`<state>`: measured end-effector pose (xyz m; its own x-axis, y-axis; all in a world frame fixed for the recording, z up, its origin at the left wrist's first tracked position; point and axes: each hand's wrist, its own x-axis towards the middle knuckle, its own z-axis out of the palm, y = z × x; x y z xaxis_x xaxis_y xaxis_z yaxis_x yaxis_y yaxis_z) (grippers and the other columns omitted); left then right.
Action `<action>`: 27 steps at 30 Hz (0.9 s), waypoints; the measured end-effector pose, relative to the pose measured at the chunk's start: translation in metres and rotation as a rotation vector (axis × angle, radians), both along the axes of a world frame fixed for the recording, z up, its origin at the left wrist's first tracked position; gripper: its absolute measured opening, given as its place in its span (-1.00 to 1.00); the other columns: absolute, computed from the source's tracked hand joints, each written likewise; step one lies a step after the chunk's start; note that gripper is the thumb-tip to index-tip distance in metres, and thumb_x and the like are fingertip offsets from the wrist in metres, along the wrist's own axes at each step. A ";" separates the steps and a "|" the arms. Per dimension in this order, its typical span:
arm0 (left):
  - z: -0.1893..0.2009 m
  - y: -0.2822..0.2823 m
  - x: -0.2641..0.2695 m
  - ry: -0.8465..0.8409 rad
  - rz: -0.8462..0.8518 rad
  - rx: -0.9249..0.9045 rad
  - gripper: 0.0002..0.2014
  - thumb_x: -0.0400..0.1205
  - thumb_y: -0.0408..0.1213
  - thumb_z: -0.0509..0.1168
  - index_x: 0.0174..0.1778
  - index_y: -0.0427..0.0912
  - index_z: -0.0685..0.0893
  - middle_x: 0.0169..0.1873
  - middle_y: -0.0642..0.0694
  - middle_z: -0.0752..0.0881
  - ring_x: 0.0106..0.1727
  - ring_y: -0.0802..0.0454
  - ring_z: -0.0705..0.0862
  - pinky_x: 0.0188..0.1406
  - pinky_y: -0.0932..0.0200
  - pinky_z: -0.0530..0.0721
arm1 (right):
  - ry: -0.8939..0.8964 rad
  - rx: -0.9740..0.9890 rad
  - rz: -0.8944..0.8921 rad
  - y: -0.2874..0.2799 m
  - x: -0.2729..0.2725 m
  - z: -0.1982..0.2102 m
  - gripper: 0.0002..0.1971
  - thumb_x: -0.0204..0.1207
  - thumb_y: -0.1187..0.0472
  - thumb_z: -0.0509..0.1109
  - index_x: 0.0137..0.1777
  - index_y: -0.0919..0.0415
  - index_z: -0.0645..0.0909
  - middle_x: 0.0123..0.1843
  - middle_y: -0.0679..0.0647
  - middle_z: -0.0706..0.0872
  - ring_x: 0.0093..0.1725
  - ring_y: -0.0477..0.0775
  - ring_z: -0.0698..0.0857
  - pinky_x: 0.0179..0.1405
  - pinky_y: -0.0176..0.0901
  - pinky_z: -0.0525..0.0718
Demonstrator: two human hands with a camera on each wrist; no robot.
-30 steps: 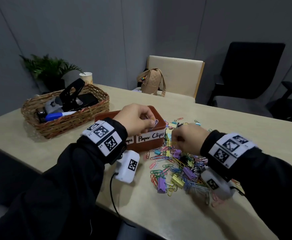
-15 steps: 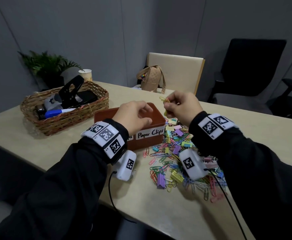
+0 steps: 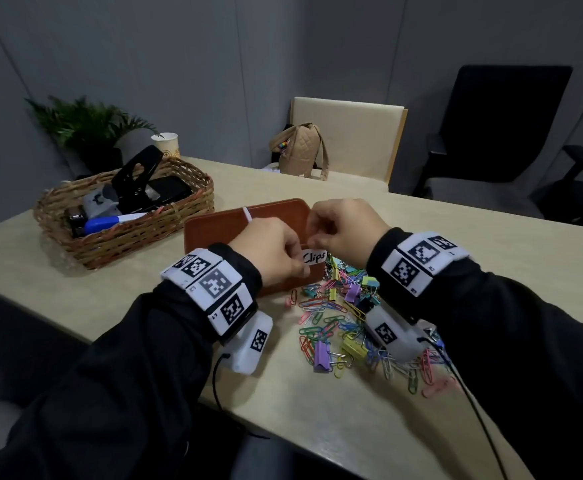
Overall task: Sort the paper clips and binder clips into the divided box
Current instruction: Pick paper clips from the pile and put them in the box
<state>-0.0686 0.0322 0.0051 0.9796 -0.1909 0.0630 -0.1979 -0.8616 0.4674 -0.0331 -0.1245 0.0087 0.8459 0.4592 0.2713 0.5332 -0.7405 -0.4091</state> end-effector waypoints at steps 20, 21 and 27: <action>-0.033 -0.033 0.000 0.335 -0.202 0.414 -0.56 0.33 -0.02 0.61 0.06 -0.06 0.69 -0.08 0.01 0.71 -0.08 0.03 0.67 -0.47 0.31 0.48 | 0.381 -0.805 0.130 -0.013 -0.006 -0.005 -0.63 0.32 0.03 0.62 0.11 0.09 0.73 -0.12 -0.05 0.72 -0.16 -0.07 0.61 -0.24 -0.27 0.56; -0.033 -0.033 0.001 0.333 -0.208 0.422 -0.56 0.34 -0.02 0.60 0.07 -0.06 0.69 -0.06 0.00 0.72 -0.07 0.03 0.68 -0.46 0.30 0.49 | 0.427 -0.854 0.133 -0.015 -0.004 -0.002 -0.60 0.31 0.01 0.62 0.14 0.06 0.72 -0.07 -0.03 0.75 -0.10 -0.05 0.66 -0.13 -0.25 0.62; -0.032 -0.034 0.005 0.339 -0.225 0.407 -0.56 0.36 -0.01 0.59 0.09 -0.07 0.70 0.00 -0.01 0.73 0.00 0.03 0.69 -0.26 0.26 0.62 | 0.469 -1.037 0.061 -0.027 0.019 0.051 -0.55 0.30 -0.07 0.61 0.19 -0.05 0.66 -0.08 -0.06 0.74 -0.03 0.05 0.73 -0.20 -0.19 0.65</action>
